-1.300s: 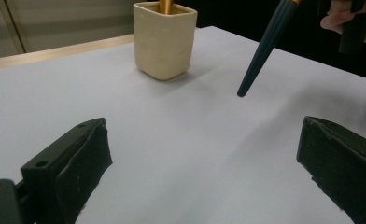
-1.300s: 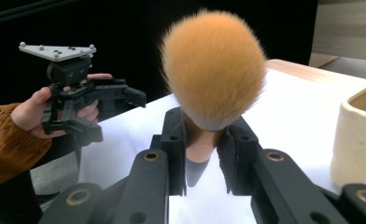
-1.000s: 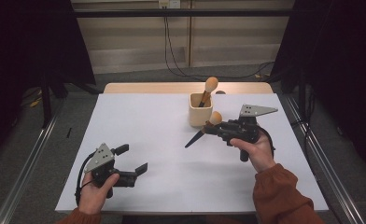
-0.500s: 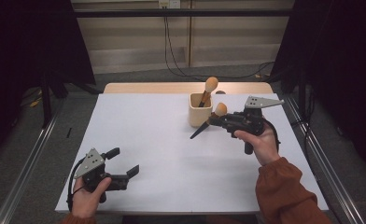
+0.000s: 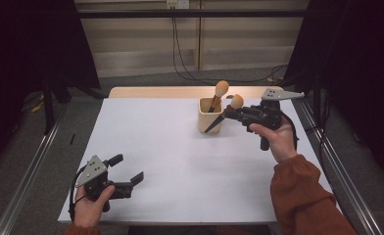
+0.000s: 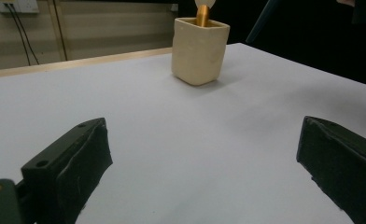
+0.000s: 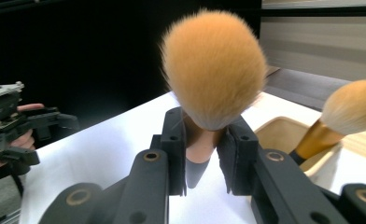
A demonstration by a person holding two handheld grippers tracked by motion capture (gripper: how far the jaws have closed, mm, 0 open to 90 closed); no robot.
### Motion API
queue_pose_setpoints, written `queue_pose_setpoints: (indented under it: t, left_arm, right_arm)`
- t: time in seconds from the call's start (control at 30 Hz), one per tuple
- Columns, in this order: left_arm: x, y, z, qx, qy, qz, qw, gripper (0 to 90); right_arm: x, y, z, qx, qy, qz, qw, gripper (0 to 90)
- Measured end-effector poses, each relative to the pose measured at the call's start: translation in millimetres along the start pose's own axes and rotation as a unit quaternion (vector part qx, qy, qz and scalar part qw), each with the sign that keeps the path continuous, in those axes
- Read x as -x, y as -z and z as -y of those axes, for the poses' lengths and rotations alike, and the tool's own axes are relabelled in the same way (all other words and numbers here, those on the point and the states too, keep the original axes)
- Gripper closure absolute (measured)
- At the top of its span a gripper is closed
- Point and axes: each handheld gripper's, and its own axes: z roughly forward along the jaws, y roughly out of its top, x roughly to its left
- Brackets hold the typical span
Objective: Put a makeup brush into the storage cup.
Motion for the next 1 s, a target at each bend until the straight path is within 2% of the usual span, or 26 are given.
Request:
queue_pose_setpoints:
  t: [0.3, 0.7, 1.0]
  left_arm:
    - [0.9, -1.1, 0.1, -0.001, -0.001, 0.003, 1.0, 2.7]
    - [-2.9, 1.1, 0.2, 0.0, -0.002, -0.009, 1.0, 2.9]
    - [-2.0, 2.3, -0.1, 0.002, -0.001, -0.012, 0.9999, 2.9]
  right_arm:
    - [8.5, 5.1, -13.8, 0.009, 0.004, 0.027, 0.9996, 73.8]
    - [23.3, -2.8, -37.4, 0.015, 0.009, 0.058, 0.9982, 73.8]
    - [30.4, -9.7, -43.3, 0.012, 0.007, 0.079, 0.9968, 73.8]
